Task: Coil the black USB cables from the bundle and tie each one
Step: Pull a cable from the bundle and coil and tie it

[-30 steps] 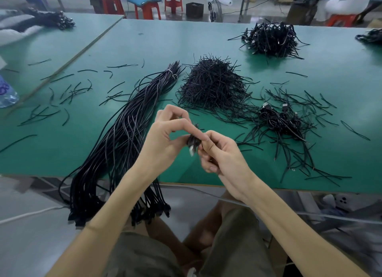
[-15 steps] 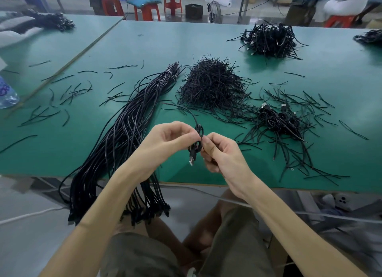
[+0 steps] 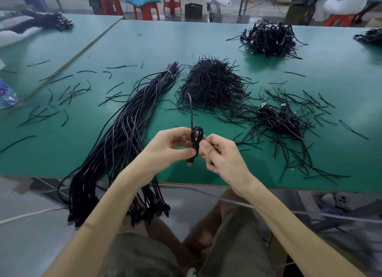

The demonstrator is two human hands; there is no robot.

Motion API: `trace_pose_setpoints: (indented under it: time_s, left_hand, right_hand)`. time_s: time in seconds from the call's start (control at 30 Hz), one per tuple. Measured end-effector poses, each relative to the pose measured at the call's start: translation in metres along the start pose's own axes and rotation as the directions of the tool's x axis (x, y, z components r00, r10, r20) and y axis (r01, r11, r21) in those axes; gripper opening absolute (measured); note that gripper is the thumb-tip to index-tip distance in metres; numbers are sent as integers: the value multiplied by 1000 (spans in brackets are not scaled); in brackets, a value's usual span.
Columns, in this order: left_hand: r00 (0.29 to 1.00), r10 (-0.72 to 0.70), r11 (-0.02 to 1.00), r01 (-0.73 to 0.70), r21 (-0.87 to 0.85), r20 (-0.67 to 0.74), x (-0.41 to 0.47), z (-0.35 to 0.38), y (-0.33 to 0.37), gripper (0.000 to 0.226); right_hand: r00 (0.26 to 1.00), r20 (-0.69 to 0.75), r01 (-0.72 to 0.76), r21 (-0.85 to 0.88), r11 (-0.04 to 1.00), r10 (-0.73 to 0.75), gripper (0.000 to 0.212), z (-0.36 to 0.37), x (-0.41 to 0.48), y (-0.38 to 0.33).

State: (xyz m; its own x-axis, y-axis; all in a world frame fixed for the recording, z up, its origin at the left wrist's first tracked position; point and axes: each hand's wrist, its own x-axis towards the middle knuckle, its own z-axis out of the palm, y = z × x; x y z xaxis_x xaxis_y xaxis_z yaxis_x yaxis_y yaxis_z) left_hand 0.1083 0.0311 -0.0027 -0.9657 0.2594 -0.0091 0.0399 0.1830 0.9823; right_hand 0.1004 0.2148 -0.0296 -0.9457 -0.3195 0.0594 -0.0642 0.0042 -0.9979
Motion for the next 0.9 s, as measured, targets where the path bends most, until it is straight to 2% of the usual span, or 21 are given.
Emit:
trace_pose_setpoints:
  time_s: [0.13,0.27,0.4,0.7,0.77,0.9]
  left_hand:
    - [979,117,993,-118,8,-164,4,7,-1,30]
    - [900,316,938,-249,241,-300,7,13,-6,26]
    - [821,481,867,-392,307,-308,8,18,-7,34]
    - [738,623,747,-464,477,-259,7,19,-11,41]
    - [732,637,725,-465,508,-239,6,20,-11,38]
    - [766,602,738,-426,523,-225,8,22,-16,31]
  right_hand:
    - [999,37,-39,139,990,34,29,-1,0,-1]
    - [984,137,-158,365,918,115,30,0,2,-2]
    - [963,199,-255,467,847,180,26,3,3,-2]
    - [893,359,-447,622,643,273,21,-1,-1,-4]
    - [889,355,-453,592,666,288,23,-4,-2,-4]
    - [928,220,-370,429,824,301,24,-6,-2,-3]
